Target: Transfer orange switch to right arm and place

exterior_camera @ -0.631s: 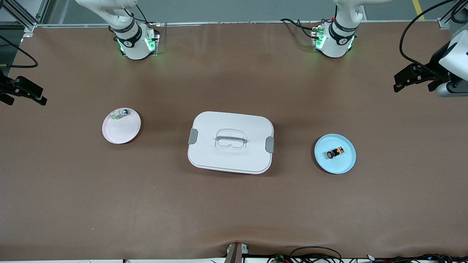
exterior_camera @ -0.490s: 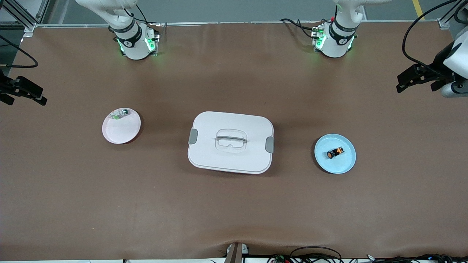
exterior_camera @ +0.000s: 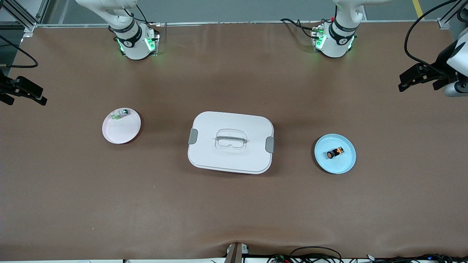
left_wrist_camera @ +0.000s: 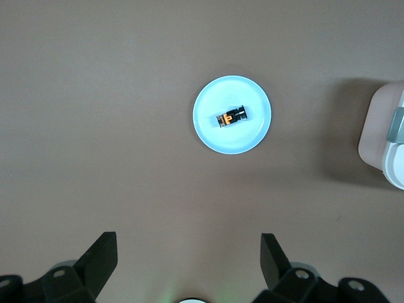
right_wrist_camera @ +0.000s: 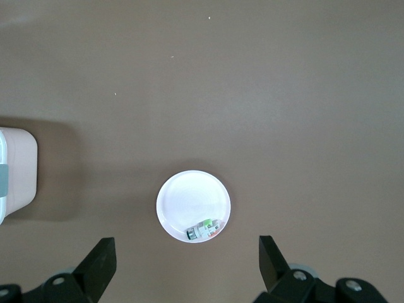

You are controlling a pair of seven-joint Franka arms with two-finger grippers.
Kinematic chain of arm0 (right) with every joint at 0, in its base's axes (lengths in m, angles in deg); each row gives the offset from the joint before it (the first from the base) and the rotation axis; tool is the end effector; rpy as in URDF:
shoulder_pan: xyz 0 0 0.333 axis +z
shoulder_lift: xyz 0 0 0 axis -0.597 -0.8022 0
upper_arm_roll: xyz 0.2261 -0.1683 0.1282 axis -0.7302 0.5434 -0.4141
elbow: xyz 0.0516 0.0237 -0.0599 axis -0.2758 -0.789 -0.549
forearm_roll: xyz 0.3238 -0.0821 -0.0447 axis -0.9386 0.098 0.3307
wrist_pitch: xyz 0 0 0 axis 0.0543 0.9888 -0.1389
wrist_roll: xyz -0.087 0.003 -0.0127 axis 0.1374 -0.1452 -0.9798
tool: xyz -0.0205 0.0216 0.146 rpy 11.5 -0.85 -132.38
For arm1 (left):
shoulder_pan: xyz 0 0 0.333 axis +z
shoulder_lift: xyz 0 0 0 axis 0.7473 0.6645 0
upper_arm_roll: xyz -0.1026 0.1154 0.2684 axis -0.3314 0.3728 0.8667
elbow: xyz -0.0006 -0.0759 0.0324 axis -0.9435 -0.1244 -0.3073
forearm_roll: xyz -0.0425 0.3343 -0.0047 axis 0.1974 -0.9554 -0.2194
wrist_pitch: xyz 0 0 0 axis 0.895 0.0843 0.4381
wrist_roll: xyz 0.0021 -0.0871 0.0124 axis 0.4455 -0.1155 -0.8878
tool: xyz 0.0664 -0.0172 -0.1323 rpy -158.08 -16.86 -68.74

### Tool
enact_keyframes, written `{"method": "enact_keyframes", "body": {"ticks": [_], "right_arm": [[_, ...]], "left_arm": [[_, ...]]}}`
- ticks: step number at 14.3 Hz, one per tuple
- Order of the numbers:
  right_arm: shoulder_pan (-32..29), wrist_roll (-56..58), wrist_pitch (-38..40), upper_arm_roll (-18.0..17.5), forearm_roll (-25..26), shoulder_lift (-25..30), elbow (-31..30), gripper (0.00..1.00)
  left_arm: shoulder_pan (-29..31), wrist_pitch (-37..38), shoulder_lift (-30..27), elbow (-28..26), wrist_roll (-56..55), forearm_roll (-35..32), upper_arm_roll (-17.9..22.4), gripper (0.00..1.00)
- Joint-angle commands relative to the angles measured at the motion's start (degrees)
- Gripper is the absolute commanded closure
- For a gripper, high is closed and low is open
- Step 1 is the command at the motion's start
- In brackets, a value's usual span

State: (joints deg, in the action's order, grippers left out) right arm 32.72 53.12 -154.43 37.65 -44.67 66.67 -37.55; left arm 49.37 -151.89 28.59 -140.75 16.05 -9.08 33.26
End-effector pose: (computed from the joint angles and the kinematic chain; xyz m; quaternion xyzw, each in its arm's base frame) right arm 0.4963 -0.0374 0.5857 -0.9996 0.0144 -0.0253 0.0040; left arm 0.4792 -0.0299 0.5910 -0.9997 -0.0131 0.0178 0.0090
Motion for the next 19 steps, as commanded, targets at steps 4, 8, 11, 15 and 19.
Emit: {"method": "enact_keyframes", "body": {"ticks": [4, 8, 11, 15, 19], "right_arm": [[0.1, 0.3, 0.7, -0.1, 0.5, -0.3, 0.8, 0.00], [0.1, 0.3, 0.7, -0.1, 0.5, -0.3, 0.8, 0.00], [0.2, 0.3, 0.8, -0.1, 0.5, -0.3, 0.8, 0.00], [0.1, 0.3, 0.8, -0.1, 0.5, -0.3, 0.8, 0.00], [0.2, 0.3, 0.8, -0.1, 0.5, -0.3, 0.8, 0.00]], "left_arm": [[0.0, 0.9, 4.3, 2.0, -1.4, -0.8, -0.2, 0.00], [0.3, -4.5, 10.0, -1.8, -11.8, 0.1, -0.2, 0.00], [0.8, -17.7, 11.2, -10.5, -19.1, 1.7, -0.7, 0.00], [-0.5, -34.0, 14.9, -19.2, -27.0, 3.0, -0.9, 0.00], [-1.9, -39.4, 17.9, -22.3, -26.1, 2.3, -0.9, 0.00]]}}
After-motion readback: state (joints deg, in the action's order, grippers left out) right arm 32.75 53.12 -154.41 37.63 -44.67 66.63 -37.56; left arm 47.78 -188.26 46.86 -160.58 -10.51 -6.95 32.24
